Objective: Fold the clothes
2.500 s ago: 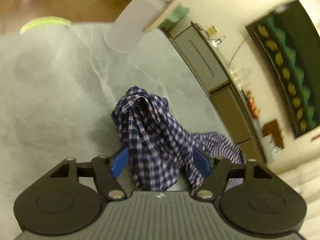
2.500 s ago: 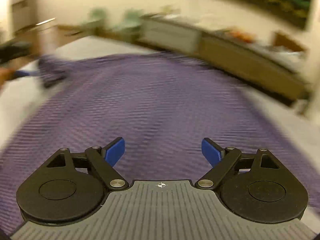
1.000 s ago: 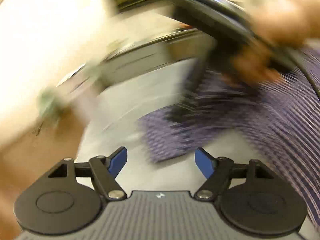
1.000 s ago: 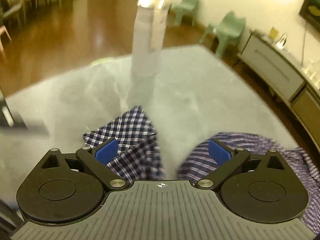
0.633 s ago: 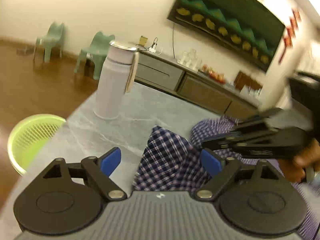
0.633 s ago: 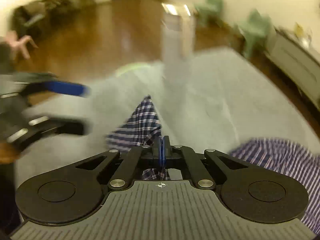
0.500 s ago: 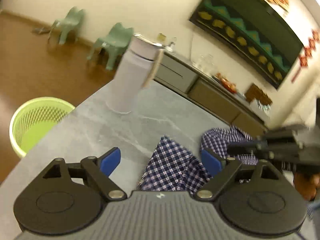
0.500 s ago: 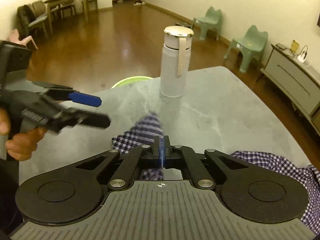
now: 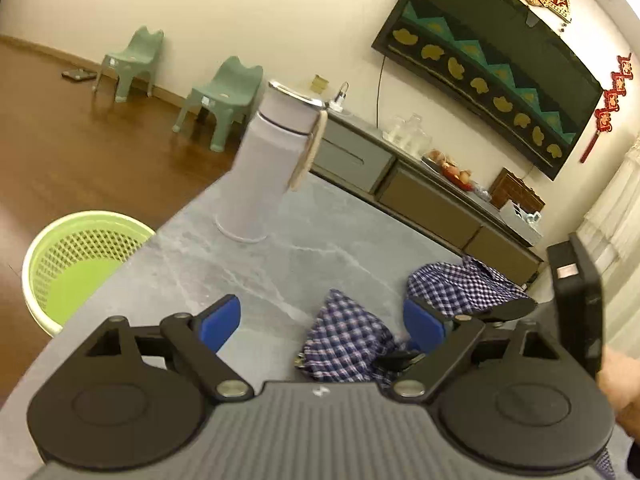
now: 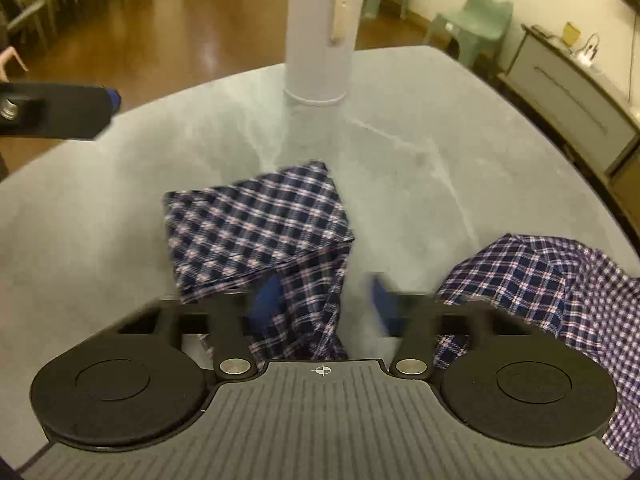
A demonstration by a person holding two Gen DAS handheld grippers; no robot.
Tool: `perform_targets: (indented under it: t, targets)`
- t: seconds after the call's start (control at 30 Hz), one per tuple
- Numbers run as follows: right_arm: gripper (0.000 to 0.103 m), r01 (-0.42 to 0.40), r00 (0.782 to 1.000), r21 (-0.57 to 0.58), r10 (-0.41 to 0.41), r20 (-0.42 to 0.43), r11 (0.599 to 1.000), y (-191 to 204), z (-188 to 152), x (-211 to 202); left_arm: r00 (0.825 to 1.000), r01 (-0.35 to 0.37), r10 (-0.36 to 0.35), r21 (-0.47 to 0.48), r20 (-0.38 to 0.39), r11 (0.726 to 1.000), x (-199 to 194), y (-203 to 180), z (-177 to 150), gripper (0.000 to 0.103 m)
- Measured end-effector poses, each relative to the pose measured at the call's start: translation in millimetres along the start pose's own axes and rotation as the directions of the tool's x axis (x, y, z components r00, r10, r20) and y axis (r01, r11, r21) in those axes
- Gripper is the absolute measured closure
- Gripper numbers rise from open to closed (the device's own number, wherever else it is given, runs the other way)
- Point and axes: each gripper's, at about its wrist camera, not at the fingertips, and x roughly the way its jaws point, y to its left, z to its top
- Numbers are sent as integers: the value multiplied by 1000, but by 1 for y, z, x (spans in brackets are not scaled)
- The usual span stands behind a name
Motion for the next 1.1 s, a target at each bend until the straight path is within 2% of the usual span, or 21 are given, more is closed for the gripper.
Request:
perform_targets:
  t: [0.07, 0.13, 0.3, 0.37, 0.47, 0.6, 0.7, 0.77, 0.8, 0.87, 0.93, 0.97, 1.0, 1.07, 1.1]
  targets:
    - [102, -11, 1000, -56, 13, 26, 998, 2, 1, -14, 1000, 19, -19, 12, 19, 1000, -4, 1, 1, 12]
    - [102, -65, 993, -99, 75, 94, 993, 1, -1, -40, 998, 44, -44, 21, 33, 999, -7, 2, 2, 11]
    - [102, -149, 955, -176, 188, 228, 973, -6, -3, -110, 992, 103, -104, 26, 63, 994, -10, 5, 1, 5]
    - [102, -171, 941, -204, 221, 255, 964, -7, -7, -129, 989, 126, -126, 3, 81, 992, -9, 8, 1, 2]
    - [102, -206, 922, -238, 270, 278, 949, -8, -16, -150, 981, 189, -185, -63, 59, 980, 0, 12, 0, 0]
    - [102, -257, 904, -209, 311, 292, 944, -16, -28, -158, 960, 278, -278, -138, 20, 951, 12, 10, -8, 0]
    - [102, -276, 897, -193, 324, 301, 942, -20, -32, -153, 931, 356, -366, -230, 3, 906, 23, 15, -15, 0]
    - [102, -295, 883, -169, 336, 328, 940, -25, -34, -155, 914, 389, -406, -327, 20, 861, 29, 26, -21, 0]
    - [102, -311, 871, -149, 345, 349, 939, -30, -34, -157, 903, 407, -428, -387, 34, 828, 34, 33, -25, 0]
    - [102, -346, 847, -110, 361, 391, 932, -39, -33, -162, 880, 423, -472, -524, 44, 740, 49, 43, -35, 0]
    - [102, -378, 825, -74, 372, 425, 923, -48, -33, -164, 832, 478, -550, -598, 74, 643, 63, 42, -44, 0]
    - [102, -393, 816, -58, 377, 437, 918, -51, -33, -164, 815, 496, -574, -608, 79, 620, 69, 38, -46, 0]
    - [102, -408, 808, -43, 383, 448, 912, -54, -32, -164, 803, 509, -591, -608, 79, 610, 74, 32, -46, 0]
    - [102, -435, 797, -16, 393, 457, 900, -58, -34, -160, 760, 569, -640, -597, 117, 566, 82, 20, -45, 0]
    - [102, -448, 793, -3, 399, 461, 894, -60, -35, -158, 760, 590, -633, -565, 148, 576, 78, 18, -41, 5]
